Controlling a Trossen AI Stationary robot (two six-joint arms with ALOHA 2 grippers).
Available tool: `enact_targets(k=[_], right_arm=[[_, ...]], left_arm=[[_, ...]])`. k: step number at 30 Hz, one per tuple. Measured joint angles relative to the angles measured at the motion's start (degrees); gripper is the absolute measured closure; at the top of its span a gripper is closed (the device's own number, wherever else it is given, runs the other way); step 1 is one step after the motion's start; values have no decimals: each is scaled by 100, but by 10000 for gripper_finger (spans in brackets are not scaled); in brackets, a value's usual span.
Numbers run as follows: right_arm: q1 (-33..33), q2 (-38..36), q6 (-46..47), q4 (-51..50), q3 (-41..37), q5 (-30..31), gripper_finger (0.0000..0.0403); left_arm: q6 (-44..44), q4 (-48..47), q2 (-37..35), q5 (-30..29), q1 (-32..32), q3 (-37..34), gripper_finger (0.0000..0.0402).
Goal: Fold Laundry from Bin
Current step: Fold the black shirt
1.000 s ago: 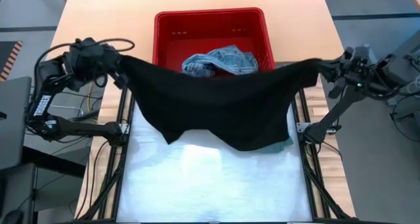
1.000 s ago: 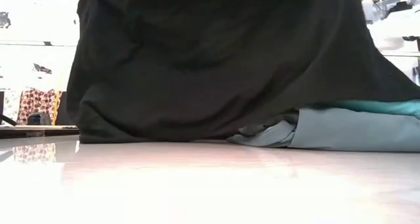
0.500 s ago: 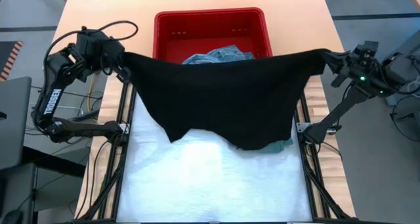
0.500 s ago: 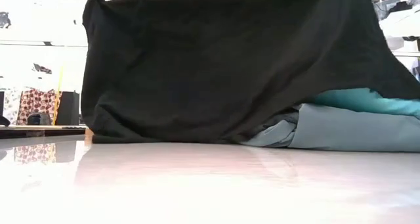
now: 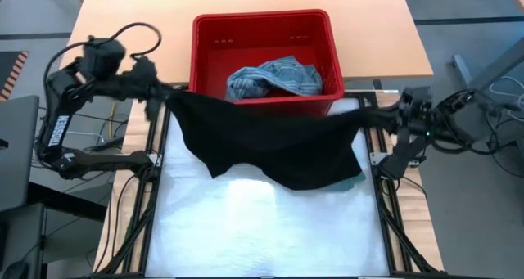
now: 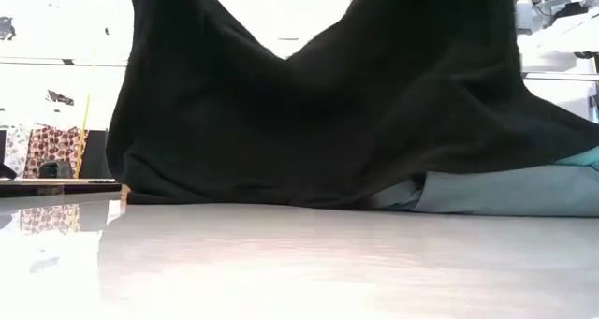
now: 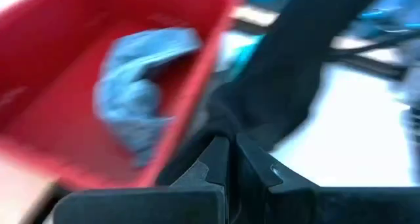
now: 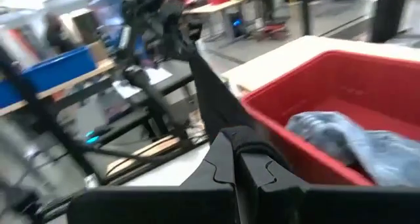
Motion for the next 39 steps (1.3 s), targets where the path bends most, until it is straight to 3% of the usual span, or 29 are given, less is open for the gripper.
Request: enact_targets(k=[4,8,13,18,24,28,32,36,39], right_arm=[[537,342,595,-343,230,-610,386],[1355,797,2147,-1105,115,-1095,386],[2345,1884,4103,-1317,-183,-1213,386],[3098,3270,5656,-1092,-344,-1224,385],[3369,4407,7015,-1059,-349,-744,381],[3093,4547,7001,-1041,-334,-687,384],[2472,4344,5946,-1122,-336,-667,383],[1654,3692,4581,-1605,-334,-624,383],[992,2971,3422,-1861,-338,-436,383]], left_arm=[[-205,-675,-339,524,-326,310,402],[-643,-1586,-786,1003,-594,264,402],[-1302,-1445,-1532,1560,-713,-368,402],[-1968,-1356,-2461,1755,-605,-1853,402],[-2426,-194,-3345,2471,-490,-3761,402],[-2467,523,-3468,2569,-490,-4559,402],[-2505,1309,-3273,2580,-494,-4976,402],[-2639,2733,-2681,2702,-524,-4836,402],[-2682,4175,-2167,2822,-584,-4335,402]])
